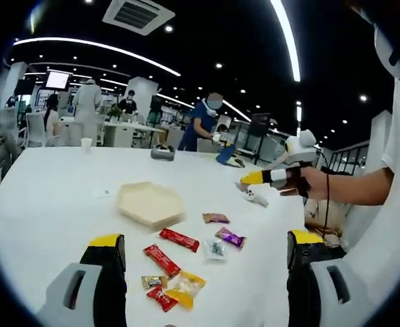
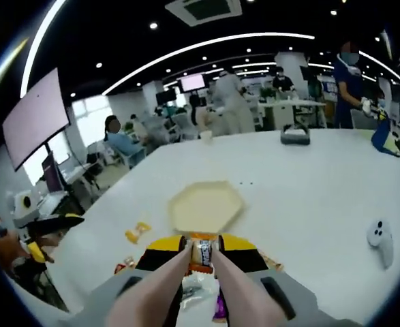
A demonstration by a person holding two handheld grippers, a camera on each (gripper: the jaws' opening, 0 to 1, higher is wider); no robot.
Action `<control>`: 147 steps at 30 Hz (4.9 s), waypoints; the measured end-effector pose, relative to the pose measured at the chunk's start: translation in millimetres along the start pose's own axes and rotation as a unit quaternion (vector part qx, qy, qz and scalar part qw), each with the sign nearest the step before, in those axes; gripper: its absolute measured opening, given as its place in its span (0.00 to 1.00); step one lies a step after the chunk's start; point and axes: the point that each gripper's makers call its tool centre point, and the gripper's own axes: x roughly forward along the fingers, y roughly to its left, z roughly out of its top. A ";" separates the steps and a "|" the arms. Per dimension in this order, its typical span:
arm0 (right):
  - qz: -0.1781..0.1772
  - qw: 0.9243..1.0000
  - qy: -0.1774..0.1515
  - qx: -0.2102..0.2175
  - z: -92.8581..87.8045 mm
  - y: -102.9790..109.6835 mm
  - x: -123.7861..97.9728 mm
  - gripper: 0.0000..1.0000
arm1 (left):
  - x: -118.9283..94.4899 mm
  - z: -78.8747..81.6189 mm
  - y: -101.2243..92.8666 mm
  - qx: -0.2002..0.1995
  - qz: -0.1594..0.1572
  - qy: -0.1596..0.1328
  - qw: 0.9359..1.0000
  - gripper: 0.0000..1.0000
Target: Place the target food into the container with the food tongs after gripping and lifting it, then release it inside without dropping or visibly crushing the food.
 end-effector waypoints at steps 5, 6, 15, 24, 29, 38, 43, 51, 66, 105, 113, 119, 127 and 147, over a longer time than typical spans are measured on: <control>0.020 1.000 0.009 -0.017 10.6 3.2 19.4 0.18 | -10.6 -3.4 6.9 0.000 0.027 -0.004 1.000 0.99; 0.020 1.000 0.009 -0.022 13.2 3.0 22.1 0.18 | -11.3 -3.7 7.6 -0.002 0.029 -0.006 1.000 0.99; 0.037 0.998 0.011 -0.058 49.5 -5.8 58.3 0.19 | -18.3 -7.5 17.6 -0.016 0.072 -0.017 0.997 0.99; 0.062 0.994 0.012 -0.089 84.6 -5.5 113.7 0.19 | -32.2 -8.2 26.8 -0.014 0.117 -0.016 0.993 0.99; 0.082 0.991 0.010 -0.105 102.7 2.7 141.4 0.19 | -37.6 -12.6 27.2 0.003 0.136 0.003 0.991 0.99; 0.096 0.987 0.020 -0.125 111.2 8.5 161.0 0.19 | -44.0 -24.3 30.7 0.022 0.159 0.031 0.987 0.99; 0.099 0.986 0.023 -0.129 111.8 11.1 164.6 0.19 | -49.9 -23.8 35.3 0.039 0.168 0.030 0.985 0.99; 0.096 0.987 0.027 -0.130 110.9 12.2 166.7 0.19 | -55.3 -25.4 36.4 0.048 0.168 0.026 0.984 1.00; 0.115 0.983 0.048 -0.131 100.6 12.6 183.6 0.23 | -62.3 -28.4 41.4 0.043 0.172 0.025 0.984 1.00; 0.064 0.991 0.033 -0.115 73.8 5.8 85.9 0.25 | -68.7 -35.2 12.7 0.071 0.121 0.033 0.990 1.00; 0.041 0.994 0.024 -0.096 43.9 3.2 31.5 0.25 | -51.5 -36.8 -13.0 0.094 0.069 0.045 0.992 0.99; 0.027 0.995 0.019 -0.089 16.8 -1.0 -4.6 0.25 | -35.2 -46.8 -44.3 0.105 0.017 0.092 0.990 0.99; 0.031 0.997 0.007 -0.075 -10.8 -21.4 -44.0 0.25 | -18.4 -39.1 -72.6 0.140 0.040 0.095 0.985 0.99; 0.097 0.993 0.009 -0.071 -54.1 -33.0 -106.6 0.25 | -19.5 -40.2 -153.7 0.094 0.123 0.060 0.986 0.99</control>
